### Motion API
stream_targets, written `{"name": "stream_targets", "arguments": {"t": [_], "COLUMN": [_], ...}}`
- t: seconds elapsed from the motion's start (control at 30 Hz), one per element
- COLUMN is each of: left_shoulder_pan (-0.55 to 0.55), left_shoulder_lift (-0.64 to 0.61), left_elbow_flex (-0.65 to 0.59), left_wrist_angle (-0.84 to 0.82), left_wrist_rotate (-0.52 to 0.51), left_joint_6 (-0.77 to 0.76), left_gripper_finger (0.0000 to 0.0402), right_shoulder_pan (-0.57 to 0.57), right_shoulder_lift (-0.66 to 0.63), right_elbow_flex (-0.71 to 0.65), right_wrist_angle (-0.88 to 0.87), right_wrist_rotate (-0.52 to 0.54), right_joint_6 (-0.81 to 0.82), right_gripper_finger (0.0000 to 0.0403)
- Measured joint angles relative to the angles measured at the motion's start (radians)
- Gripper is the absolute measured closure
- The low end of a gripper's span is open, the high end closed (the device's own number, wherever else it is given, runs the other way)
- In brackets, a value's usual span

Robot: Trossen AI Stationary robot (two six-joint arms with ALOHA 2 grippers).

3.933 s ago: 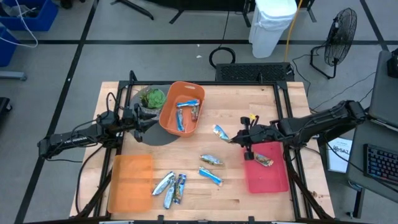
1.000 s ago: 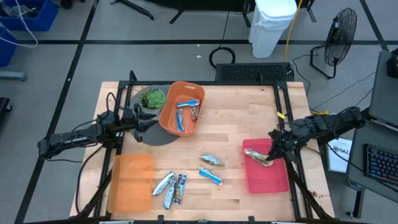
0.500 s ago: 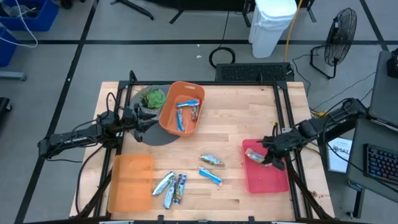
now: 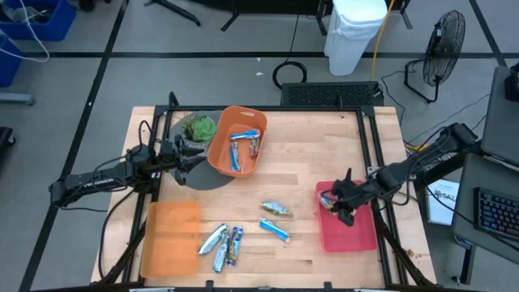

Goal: Pick and place Granola Bars by type
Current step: Put the yellow granola bar into the red bin

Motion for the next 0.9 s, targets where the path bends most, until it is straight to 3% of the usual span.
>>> {"name": "stream_targets", "arguments": {"t": [0.2,0.6,0.73,0.9], "left_shoulder_pan": [0.000,0.000,0.000,0.000], "left_shoulder_lift": [0.000,0.000,0.000,0.000], "left_elbow_flex": [0.000,0.000,0.000,0.000], "left_wrist_angle": [0.000,0.000,0.000,0.000], "left_wrist_rotate": [0.000,0.000,0.000,0.000], "left_joint_6": [0.000,0.000,0.000,0.000], "left_gripper_finger": [0.0247,0.0247,0.0247,0.0247], "right_shoulder_pan": [0.011,0.012,0.010,0.009], "right_shoulder_lift": [0.032,0.035,0.035,0.035], "right_elbow_flex": [0.000,-0.001,-0.001,-0.001], "right_wrist_angle": [0.004,0.020,0.136,0.400], "right_wrist_rotate": [-0.028,0.015,0.035,0.092], "right_joint_6": [-0.030,-0.104,-0.238,-0.465], "right_gripper_finger": [0.0372,0.0266,0.0249,0.0248]}}
